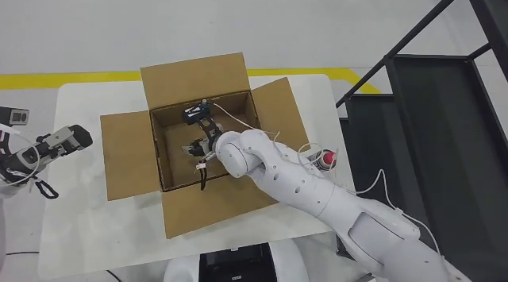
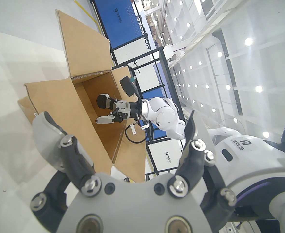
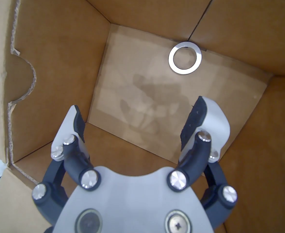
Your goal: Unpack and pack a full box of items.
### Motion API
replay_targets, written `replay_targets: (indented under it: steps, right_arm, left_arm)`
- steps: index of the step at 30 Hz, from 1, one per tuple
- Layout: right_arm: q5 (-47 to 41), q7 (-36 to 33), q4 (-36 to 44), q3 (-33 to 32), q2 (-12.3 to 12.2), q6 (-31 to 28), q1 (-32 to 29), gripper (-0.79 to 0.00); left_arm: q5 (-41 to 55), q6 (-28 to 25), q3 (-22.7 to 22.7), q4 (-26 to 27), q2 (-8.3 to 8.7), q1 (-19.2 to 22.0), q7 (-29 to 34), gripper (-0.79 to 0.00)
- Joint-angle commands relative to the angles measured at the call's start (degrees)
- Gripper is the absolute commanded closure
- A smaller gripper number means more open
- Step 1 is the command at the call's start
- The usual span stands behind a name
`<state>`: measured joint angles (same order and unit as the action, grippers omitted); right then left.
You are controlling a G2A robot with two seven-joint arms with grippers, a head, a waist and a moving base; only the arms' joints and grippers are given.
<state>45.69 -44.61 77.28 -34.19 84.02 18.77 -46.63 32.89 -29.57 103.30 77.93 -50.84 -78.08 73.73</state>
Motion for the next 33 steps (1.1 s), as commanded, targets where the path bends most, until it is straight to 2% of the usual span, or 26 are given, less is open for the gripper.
replay_targets:
  steps: [1, 5, 10, 18, 20, 22, 24, 27, 29, 33]
  right_arm:
    - [0.44, 0.34, -0.4, 0.07, -0.02, 0.29, -0.24, -0.785]
    - [1.43, 5.03, -0.6, 0.63, 0.44, 2.52, -3.04, -0.785]
    - [4.04, 11.1, -1.36, 1.39, 1.42, 9.51, -5.95, -0.785]
    - [3.9, 19.84, -3.92, 1.64, 3.66, 13.15, -7.45, -0.785]
    - [3.32, 20.97, -5.49, 1.09, 4.21, 13.46, -6.88, -0.711]
    - [2.96, 21.84, -7.31, 0.68, 4.77, 13.73, -6.17, -0.548]
    - [2.51, 22.17, -9.33, 0.36, 5.33, 13.82, -5.35, -0.511]
    - [2.37, 22.59, -12.24, 0.09, 6.09, 13.59, -4.17, -0.508]
    - [2.27, 22.64, -13.96, 0.0, 6.56, 13.3, -3.55, -0.388]
    - [2.38, 23.05, -16.88, 0.22, 7.53, 12.1, -2.56, -0.369]
  left_arm:
    - [0.0, 0.0, 0.0, 0.0, 0.0, 0.0, 0.0, -0.785]
    - [0.0, 0.0, 0.0, 0.0, 0.0, 0.0, 0.0, -0.785]
    - [0.0, 0.0, 0.0, 0.0, 0.0, 0.0, 0.0, -0.785]
    - [0.0, 0.0, 0.0, 0.0, 0.0, 0.0, 0.0, -0.785]
    - [0.0, 0.0, 0.0, 0.0, 0.0, 0.0, 0.0, -0.785]
    - [0.0, 0.0, 0.0, 0.0, 0.0, 0.0, 0.0, -0.785]
    - [0.0, 0.0, 0.0, 0.0, 0.0, 0.0, 0.0, -0.785]
    - [0.0, 0.0, 0.0, 0.0, 0.0, 0.0, 0.0, -0.785]
    - [0.0, 0.0, 0.0, 0.0, 0.0, 0.0, 0.0, -0.785]
    - [0.0, 0.0, 0.0, 0.0, 0.0, 0.0, 0.0, -0.785]
